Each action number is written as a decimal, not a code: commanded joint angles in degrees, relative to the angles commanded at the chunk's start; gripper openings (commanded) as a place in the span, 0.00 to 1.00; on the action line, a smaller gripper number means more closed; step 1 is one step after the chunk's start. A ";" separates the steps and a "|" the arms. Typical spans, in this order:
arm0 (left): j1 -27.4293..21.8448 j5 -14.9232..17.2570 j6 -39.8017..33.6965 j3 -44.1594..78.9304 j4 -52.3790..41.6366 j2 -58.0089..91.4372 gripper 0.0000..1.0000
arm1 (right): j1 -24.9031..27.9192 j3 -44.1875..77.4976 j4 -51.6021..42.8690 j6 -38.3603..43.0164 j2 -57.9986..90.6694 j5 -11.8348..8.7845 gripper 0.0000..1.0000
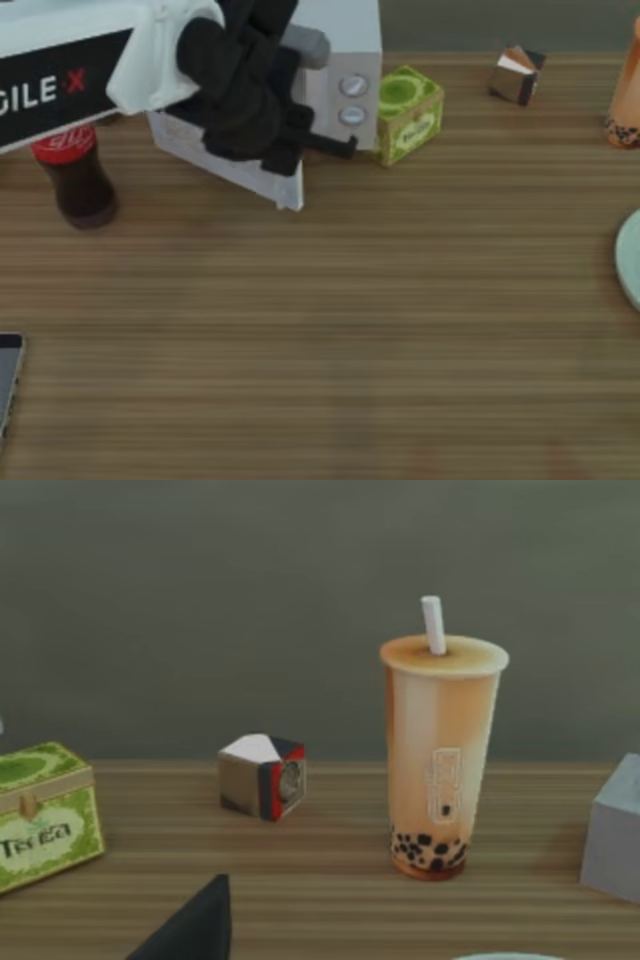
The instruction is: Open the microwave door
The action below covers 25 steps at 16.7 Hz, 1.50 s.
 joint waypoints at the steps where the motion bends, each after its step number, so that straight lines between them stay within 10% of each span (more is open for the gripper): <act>1: 0.41 0.62 1.25 -1.01 0.22 -0.67 0.00 | 0.00 0.00 0.00 0.00 0.00 0.00 1.00; 25: 1.82 2.98 5.78 -4.32 1.29 -3.29 0.00 | 0.00 0.00 0.00 0.00 0.00 0.00 1.00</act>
